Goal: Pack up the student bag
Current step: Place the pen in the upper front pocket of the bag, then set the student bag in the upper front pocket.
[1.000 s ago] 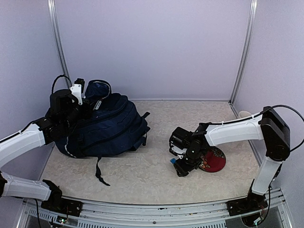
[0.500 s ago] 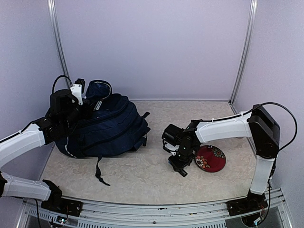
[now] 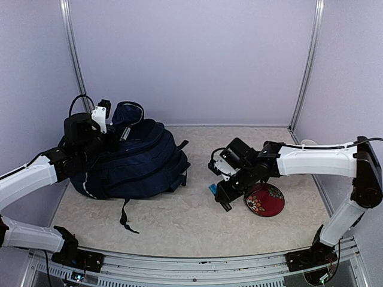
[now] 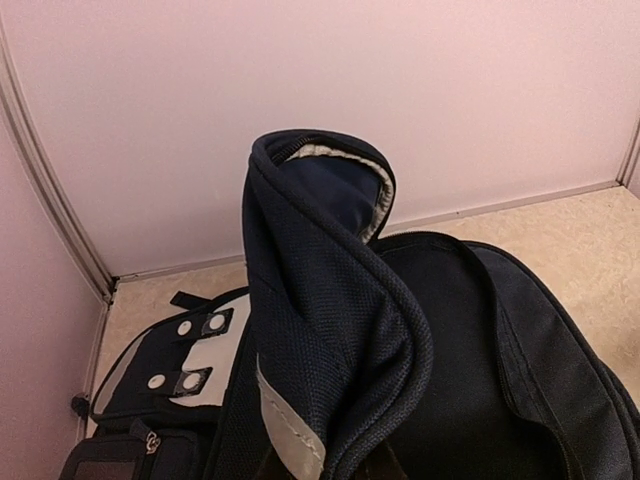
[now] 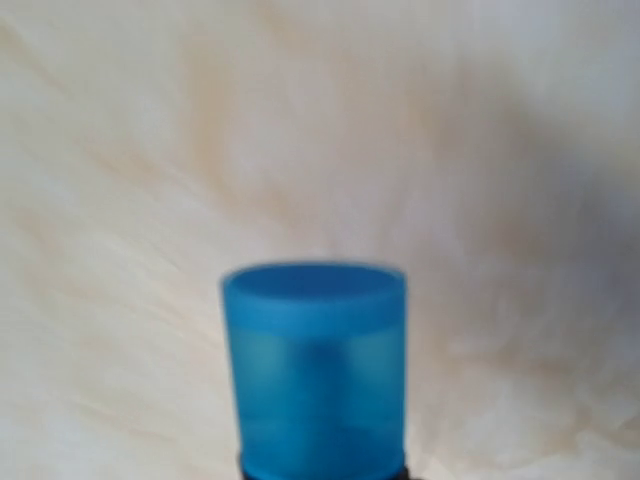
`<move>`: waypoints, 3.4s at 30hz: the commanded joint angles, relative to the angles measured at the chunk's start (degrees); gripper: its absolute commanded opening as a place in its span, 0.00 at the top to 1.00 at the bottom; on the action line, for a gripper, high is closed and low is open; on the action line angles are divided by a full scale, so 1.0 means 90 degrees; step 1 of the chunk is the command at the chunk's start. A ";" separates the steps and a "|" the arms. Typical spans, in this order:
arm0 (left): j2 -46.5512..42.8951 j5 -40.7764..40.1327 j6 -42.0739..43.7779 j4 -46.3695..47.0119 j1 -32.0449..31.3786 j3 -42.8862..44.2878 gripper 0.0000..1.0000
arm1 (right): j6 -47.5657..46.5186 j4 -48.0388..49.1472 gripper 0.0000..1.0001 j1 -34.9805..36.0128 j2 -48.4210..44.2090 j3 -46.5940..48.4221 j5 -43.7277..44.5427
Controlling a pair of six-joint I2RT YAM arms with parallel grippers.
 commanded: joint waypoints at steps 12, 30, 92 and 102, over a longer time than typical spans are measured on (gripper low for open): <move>0.0444 0.1083 -0.0212 0.0634 -0.2174 0.1341 1.00 | 0.0382 0.3991 0.99 -0.0790 -0.2762 -0.0280 -0.0797; 0.0306 0.1257 -0.0332 0.0899 -0.2312 0.1032 1.00 | -0.2185 0.5998 1.00 -0.0341 0.0063 0.1298 -0.2417; 0.0548 0.1177 -0.0404 0.0893 -0.2834 0.0788 1.00 | -0.0038 0.3761 0.43 -0.1415 0.1494 0.1646 -0.2261; 0.0858 0.2418 -0.0488 0.0137 -0.3355 0.0925 0.28 | -0.0277 0.3664 1.00 -0.1781 0.1516 0.1903 -0.2594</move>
